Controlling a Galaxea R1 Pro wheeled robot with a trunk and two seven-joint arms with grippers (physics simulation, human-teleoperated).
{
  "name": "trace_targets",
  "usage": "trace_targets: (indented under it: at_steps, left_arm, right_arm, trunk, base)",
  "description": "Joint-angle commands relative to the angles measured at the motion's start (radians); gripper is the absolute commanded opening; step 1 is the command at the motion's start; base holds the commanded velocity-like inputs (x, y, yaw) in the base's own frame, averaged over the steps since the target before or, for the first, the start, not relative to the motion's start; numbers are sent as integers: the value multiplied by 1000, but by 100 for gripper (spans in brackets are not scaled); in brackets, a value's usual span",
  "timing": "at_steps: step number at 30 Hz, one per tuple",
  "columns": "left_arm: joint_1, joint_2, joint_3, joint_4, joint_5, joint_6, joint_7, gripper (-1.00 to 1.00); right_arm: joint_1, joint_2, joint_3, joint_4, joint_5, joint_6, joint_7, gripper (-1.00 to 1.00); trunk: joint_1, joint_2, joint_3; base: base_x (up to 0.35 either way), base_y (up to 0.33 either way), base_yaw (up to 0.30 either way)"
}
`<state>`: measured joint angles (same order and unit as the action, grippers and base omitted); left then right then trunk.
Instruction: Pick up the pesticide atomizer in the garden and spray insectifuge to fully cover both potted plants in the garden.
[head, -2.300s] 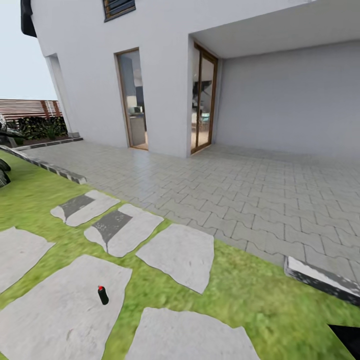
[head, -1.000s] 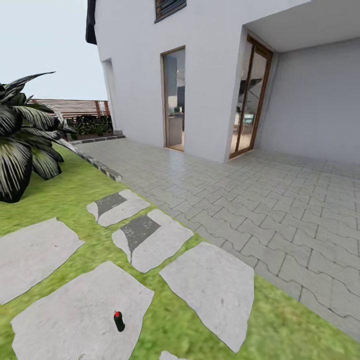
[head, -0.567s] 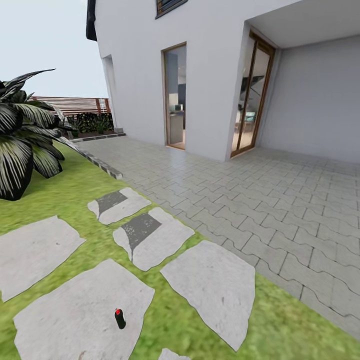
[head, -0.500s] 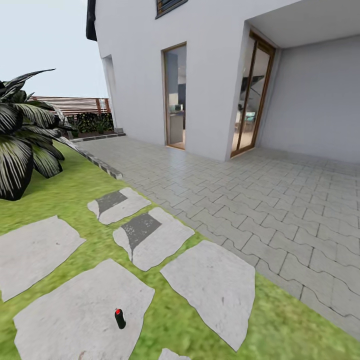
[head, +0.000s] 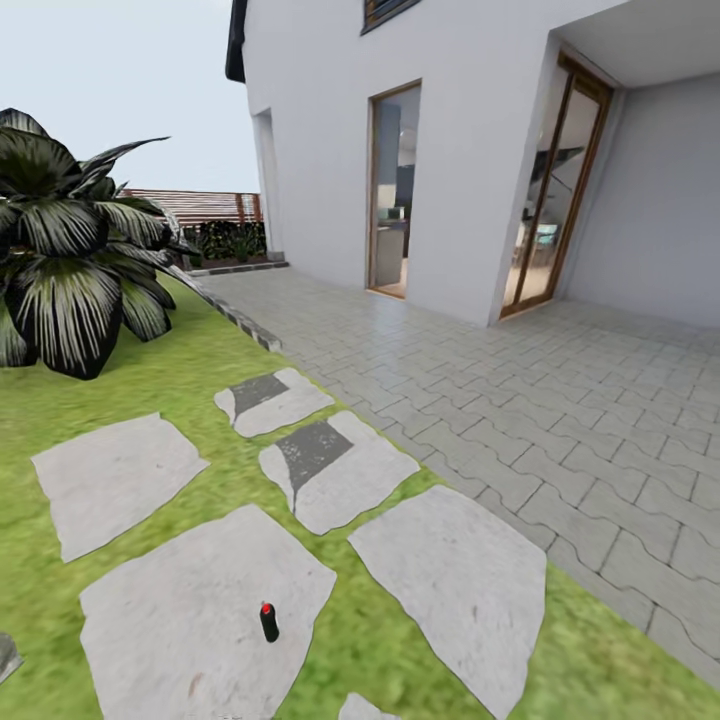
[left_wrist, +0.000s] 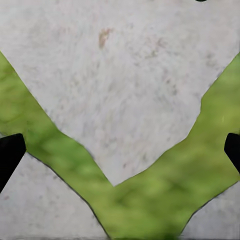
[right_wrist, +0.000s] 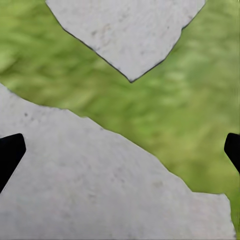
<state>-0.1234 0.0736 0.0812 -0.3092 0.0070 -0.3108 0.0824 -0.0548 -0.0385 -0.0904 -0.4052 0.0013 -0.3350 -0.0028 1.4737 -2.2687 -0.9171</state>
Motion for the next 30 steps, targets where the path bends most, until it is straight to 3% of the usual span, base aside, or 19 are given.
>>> trace_targets:
  at_steps: [1,7,20,30]
  left_arm:
    - [-1,0,2,1,1,-4,0,100]
    - [-1,-1,2,1,1,-4,0,100]
    - [-1,-1,2,1,1,-4,0,100]
    - [-1,-1,2,1,1,-4,0,100]
  right_arm:
    - [0,0,-2,0,0,-3,0,100]
    - [0,0,-2,-3,0,-3,1,100]
    - [0,0,-2,-6,0,-4,1,100]
    - [0,0,-2,-4,0,-3,1,100]
  trunk:
    - [0,0,-1]
    - [0,0,-1]
    - [0,0,-1]
    - [0,0,-1]
  base:
    - [0,0,277]
    - [0,0,230]
    - [0,0,20]
    - [20,-3,238]
